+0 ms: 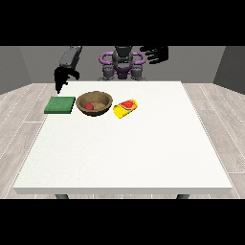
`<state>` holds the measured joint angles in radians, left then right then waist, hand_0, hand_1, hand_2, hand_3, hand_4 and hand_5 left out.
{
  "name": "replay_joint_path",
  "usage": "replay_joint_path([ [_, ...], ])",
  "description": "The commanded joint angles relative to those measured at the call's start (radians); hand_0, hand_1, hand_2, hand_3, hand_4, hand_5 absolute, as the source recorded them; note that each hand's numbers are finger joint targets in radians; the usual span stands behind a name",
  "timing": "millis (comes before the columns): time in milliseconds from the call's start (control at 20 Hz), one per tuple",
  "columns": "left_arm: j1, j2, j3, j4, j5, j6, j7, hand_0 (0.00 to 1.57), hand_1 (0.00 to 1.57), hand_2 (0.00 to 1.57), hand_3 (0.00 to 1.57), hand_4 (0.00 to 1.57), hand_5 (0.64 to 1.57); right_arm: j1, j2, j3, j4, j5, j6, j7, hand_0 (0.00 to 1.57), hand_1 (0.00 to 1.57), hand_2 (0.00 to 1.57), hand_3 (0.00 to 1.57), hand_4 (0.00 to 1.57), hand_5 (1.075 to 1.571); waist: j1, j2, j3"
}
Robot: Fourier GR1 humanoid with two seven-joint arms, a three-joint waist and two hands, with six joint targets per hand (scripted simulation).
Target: Pick the cup and pour the ball into the bowl, then pick the bowl and place it on the pad
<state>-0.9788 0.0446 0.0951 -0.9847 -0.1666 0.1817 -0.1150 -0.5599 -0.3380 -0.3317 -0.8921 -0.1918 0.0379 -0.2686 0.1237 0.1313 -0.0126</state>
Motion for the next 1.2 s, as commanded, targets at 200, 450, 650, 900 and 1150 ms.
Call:
replay_joint_path([
  [200, -0.011, 0.240, 0.280, 0.036, 0.429, -0.473, 0.100, 0.00, 0.00, 0.00, 0.00, 0.34, 1.545, 0.050, 0.099, 0.025, -0.040, -0.017, -0.024, 0.003, 0.00, 0.00, 0.00, 0.00, 0.00, 1.569, 0.033, -0.009, 0.0099],
  [450, 0.054, 0.378, 0.359, 0.108, 0.521, -0.599, 0.152, 0.00, 0.00, 0.00, 0.00, 0.27, 1.550, 0.111, 0.157, 0.079, -0.065, 0.015, -0.034, -0.032, 0.00, 0.00, 0.00, 0.00, 0.00, 1.569, -0.025, -0.022, 0.0120],
  [650, -0.013, 0.421, 0.379, 0.094, 0.563, -0.550, 0.209, 0.00, 0.00, 0.00, 0.00, 0.21, 1.555, 0.060, 0.157, 0.078, 0.010, 0.007, -0.011, -0.059, 0.00, 0.00, 0.00, 0.00, 0.00, 1.570, -0.047, 0.019, 0.0129],
  [900, -0.003, 0.489, 0.388, 0.075, 0.609, -0.601, 0.217, 0.00, 0.00, 0.00, 0.00, 0.21, 1.562, 0.027, 0.116, 0.065, 0.063, 0.009, 0.012, -0.103, 0.00, 0.00, 0.00, 0.00, 0.00, 1.570, -0.065, 0.048, 0.0130],
  [1150, -0.012, 0.473, 0.376, 0.017, 0.669, -0.578, 0.299, 0.00, 0.00, 0.00, 0.00, 0.14, 1.563, 0.037, 0.140, 0.023, 0.186, -0.009, -0.006, -0.191, 0.00, 0.00, 0.00, 0.00, 0.00, 1.571, -0.003, 0.046, 0.0136],
])
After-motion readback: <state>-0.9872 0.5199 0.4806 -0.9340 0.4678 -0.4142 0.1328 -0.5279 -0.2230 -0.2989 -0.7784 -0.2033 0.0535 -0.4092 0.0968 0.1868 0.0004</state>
